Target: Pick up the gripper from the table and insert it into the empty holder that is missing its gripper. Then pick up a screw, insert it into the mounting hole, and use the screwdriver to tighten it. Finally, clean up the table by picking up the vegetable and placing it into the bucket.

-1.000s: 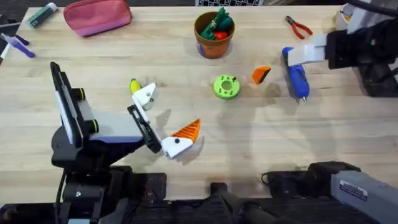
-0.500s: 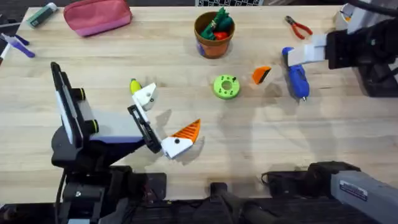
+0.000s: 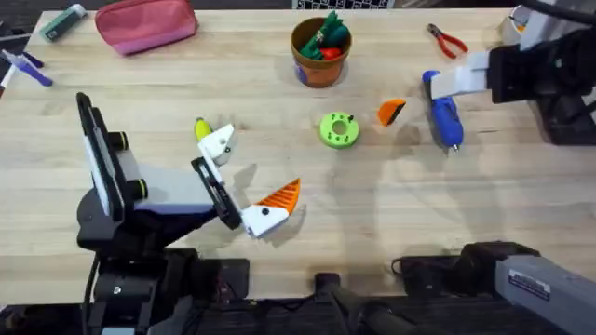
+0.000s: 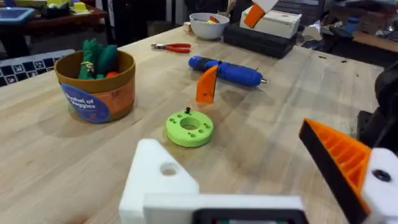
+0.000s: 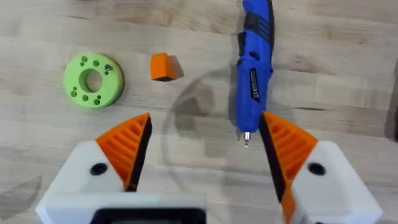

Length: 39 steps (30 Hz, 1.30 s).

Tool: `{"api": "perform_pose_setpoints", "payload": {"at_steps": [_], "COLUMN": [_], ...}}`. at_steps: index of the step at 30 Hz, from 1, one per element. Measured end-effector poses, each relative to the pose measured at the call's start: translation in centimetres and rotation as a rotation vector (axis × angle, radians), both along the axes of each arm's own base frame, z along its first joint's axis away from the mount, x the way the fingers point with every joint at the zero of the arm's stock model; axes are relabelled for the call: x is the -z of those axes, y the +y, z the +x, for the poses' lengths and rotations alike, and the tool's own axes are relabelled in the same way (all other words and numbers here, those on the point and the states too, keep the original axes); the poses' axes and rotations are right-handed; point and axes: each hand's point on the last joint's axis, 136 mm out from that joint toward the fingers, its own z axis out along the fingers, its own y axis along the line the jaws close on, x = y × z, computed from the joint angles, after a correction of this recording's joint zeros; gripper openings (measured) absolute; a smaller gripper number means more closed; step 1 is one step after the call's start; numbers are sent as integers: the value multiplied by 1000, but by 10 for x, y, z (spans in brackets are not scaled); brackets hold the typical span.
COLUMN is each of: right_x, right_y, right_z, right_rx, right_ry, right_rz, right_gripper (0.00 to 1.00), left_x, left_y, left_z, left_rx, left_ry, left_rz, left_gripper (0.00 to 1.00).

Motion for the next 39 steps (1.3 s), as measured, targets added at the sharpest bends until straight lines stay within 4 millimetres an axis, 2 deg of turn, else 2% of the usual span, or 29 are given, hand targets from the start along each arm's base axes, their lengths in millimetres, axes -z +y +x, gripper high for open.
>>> {"api": "perform_pose_setpoints", "payload": {"at_steps": [6,12,19,31,39], "right_x": [0,-1,-3,48,91], "right_y": [0,4,16,46,51], "right_z": [1,-12,15,56,64], "right_rx": [-1,-46,-146,-281,-274], "right_ry": [-3,84,165,374,487], "right_rz": [0,-1,-36,-149,-151], "right_gripper": [994,994,994,978,974], "left_x": [0,0,0,0,0], "left_y": [0,0,0,0,0], "left_z": [0,0,0,0,0], "left_rx": [0,0,0,0,0], "left_ry": [0,0,-1,0,0], "left_rz": [0,0,0,0,0], "left_gripper": [985,985,985,985,985]}}
